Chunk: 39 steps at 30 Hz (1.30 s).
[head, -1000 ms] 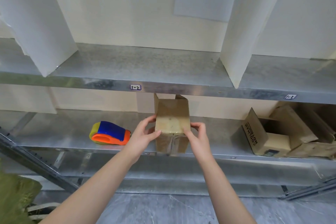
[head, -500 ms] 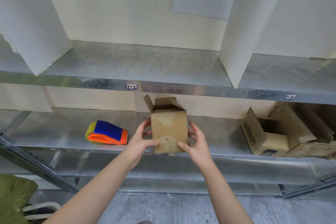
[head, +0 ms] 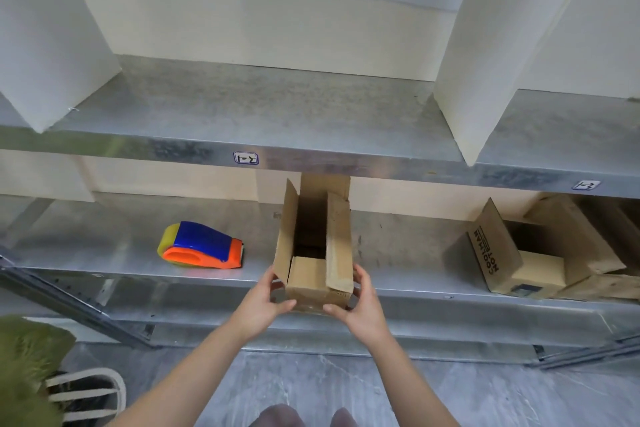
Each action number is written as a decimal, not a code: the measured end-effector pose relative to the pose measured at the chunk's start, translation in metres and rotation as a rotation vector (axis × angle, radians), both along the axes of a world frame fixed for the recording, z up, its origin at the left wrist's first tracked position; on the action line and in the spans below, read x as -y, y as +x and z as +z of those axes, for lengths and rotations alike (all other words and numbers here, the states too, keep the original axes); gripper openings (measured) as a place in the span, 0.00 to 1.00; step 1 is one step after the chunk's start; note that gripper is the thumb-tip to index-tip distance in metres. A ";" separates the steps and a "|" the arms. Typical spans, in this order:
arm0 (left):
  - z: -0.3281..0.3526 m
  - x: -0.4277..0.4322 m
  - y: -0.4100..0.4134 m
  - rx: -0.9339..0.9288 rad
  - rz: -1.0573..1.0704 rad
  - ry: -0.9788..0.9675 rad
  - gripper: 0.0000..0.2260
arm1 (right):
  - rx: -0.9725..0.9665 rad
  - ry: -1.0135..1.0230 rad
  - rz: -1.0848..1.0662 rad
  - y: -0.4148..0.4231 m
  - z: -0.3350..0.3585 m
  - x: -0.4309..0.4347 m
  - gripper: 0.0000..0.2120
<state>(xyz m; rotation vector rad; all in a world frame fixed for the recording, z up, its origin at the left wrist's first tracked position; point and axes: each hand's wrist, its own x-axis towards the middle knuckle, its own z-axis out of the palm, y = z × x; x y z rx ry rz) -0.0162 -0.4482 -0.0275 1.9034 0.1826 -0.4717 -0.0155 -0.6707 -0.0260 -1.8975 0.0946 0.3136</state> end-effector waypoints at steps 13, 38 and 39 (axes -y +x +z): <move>0.033 -0.074 0.010 0.497 -0.502 0.970 0.34 | 0.033 0.029 -0.092 -0.005 0.007 0.003 0.46; 0.056 0.288 0.032 0.345 -0.403 0.405 0.36 | 0.042 -0.243 -0.118 0.013 0.042 0.308 0.47; 0.054 0.297 0.033 0.313 -0.359 0.346 0.36 | 0.042 -0.246 -0.127 0.014 0.039 0.311 0.47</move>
